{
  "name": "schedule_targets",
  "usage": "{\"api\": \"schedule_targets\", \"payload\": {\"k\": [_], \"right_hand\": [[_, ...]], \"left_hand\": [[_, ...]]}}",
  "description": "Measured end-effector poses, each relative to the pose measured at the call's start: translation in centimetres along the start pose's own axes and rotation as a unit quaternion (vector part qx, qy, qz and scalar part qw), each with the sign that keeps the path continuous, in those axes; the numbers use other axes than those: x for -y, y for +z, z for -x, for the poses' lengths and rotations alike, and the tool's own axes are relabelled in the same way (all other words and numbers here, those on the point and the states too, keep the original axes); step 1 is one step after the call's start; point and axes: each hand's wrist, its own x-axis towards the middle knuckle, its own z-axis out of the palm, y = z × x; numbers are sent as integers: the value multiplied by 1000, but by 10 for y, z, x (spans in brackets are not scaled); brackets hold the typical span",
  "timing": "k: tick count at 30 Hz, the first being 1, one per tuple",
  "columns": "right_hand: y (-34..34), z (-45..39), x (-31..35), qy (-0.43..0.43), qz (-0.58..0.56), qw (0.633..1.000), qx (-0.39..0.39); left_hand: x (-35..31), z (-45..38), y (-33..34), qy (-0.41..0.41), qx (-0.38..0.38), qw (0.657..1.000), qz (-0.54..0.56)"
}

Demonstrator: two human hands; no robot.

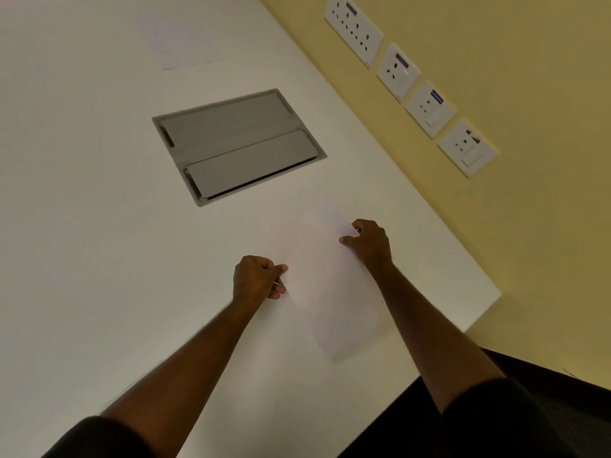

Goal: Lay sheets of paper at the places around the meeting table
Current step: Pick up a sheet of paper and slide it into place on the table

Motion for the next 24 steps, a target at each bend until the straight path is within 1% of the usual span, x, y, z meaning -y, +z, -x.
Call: {"api": "schedule_targets", "payload": {"k": [3,9,14,20,24], "right_hand": [[16,0,-25,15,25,999,-13],[42,8,-57,0,89,995,-41],[46,8,-60,-10,86,993,-87],[43,5,-61,-7,109,990,-85],[43,4,-62,-5,118,990,-77]], "left_hand": [[9,0,18,-2,-15,999,-33],[22,-2,30,-6,-37,993,-110],[29,-1,32,-10,-54,977,-208],[34,0,30,3,-38,957,-288],[38,-1,30,12,-41,951,-306]]}}
